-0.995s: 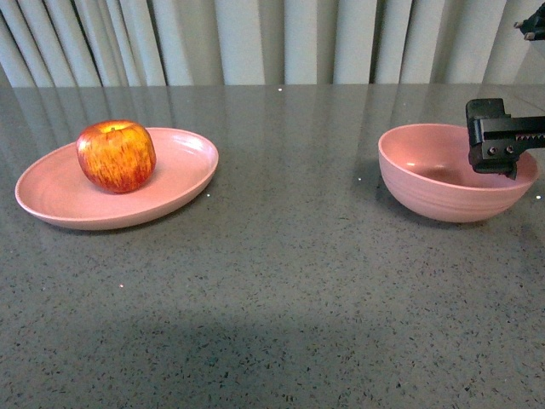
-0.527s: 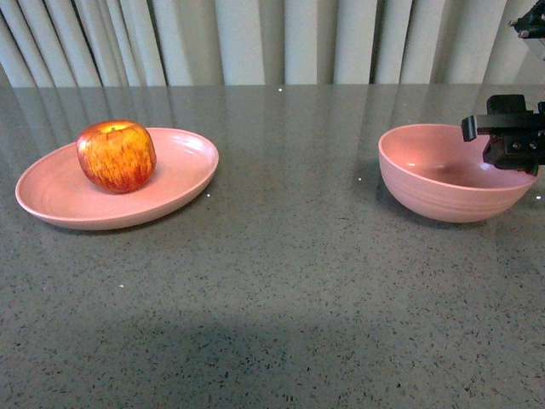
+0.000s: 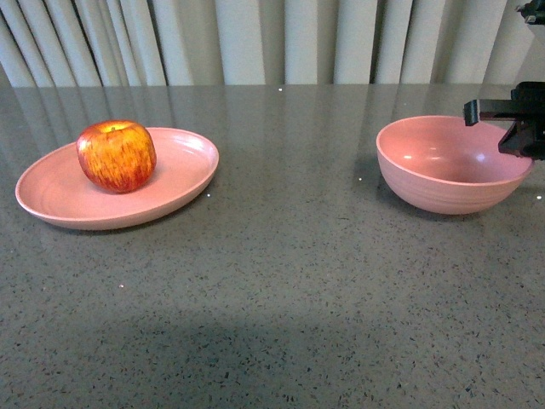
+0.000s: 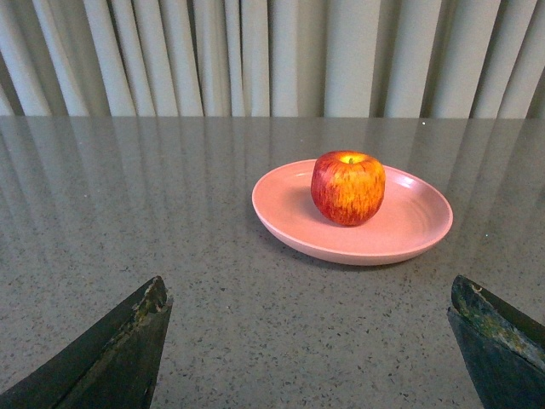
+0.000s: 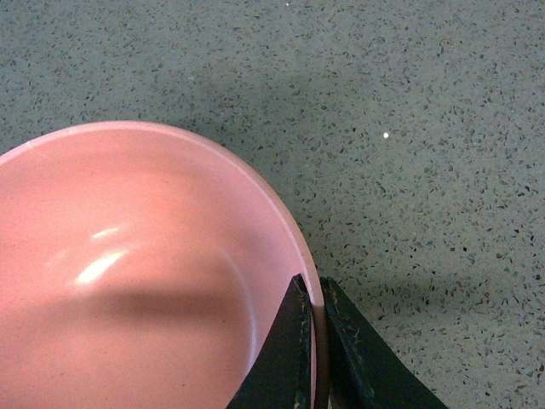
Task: Move apple from plate to bowl
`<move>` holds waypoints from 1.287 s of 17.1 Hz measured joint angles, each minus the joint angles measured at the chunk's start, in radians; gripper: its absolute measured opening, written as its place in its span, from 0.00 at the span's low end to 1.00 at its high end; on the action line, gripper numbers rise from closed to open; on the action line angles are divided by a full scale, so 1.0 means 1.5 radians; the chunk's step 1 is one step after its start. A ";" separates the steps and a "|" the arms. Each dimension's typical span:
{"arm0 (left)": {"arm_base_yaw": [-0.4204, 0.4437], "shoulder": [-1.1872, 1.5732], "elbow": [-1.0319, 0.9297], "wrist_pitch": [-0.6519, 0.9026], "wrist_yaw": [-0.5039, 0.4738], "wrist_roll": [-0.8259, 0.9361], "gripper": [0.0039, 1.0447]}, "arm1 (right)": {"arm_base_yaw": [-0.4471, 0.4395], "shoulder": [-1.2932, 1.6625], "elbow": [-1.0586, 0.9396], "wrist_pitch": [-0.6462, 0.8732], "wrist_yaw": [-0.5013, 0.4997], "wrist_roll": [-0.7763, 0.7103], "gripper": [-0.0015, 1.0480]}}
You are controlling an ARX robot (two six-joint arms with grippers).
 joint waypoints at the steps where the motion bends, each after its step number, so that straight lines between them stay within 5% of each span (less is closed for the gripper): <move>1: 0.000 0.000 0.000 0.000 0.000 0.000 0.94 | -0.001 -0.003 0.000 -0.004 -0.001 0.000 0.02; 5: 0.000 0.000 0.000 0.000 0.000 0.000 0.94 | -0.001 -0.040 0.017 -0.031 -0.017 0.000 0.02; 16: 0.000 0.000 0.000 0.000 0.000 0.000 0.94 | 0.185 0.008 0.133 -0.079 -0.003 0.050 0.02; 22: 0.000 0.000 0.000 0.000 0.000 0.000 0.94 | 0.223 0.078 0.156 -0.071 0.010 0.085 0.02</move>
